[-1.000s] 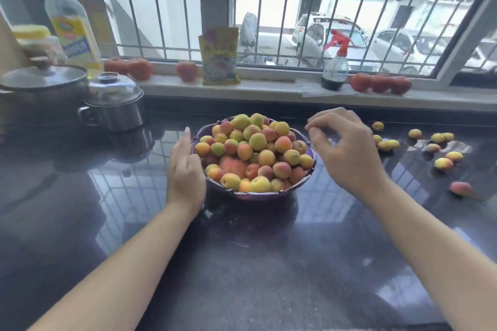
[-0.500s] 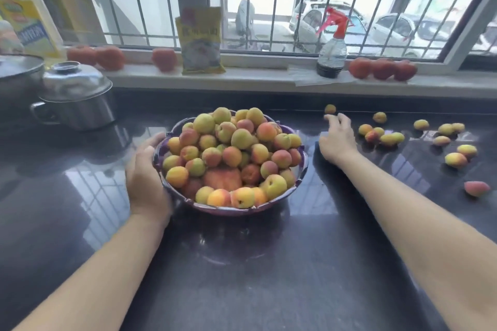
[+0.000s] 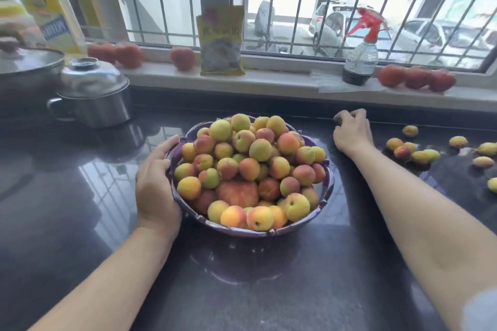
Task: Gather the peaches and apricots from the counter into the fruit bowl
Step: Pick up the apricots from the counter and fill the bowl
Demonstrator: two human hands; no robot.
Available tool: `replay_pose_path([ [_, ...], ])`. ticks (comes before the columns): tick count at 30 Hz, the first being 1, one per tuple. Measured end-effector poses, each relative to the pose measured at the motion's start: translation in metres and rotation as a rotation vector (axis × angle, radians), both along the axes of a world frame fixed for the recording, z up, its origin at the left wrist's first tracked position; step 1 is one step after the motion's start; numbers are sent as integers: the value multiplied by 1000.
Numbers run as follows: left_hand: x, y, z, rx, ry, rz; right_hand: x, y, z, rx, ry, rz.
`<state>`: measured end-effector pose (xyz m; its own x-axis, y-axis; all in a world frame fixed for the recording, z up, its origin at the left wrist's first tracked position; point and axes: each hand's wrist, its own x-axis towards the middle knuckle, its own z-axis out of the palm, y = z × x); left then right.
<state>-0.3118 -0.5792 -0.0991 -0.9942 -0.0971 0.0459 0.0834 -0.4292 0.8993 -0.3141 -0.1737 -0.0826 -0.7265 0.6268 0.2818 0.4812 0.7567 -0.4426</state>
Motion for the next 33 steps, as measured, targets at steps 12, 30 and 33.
replay_pose_path([
  [12,12,1,15,-71,-22,-10,147,-150,84,-238,385,490],
  [30,125,9,26,-422,-2,-58,241,-128,17,-181,162,0],
  [33,125,23,25,-449,-7,-39,254,-110,17,-206,75,-45],
])
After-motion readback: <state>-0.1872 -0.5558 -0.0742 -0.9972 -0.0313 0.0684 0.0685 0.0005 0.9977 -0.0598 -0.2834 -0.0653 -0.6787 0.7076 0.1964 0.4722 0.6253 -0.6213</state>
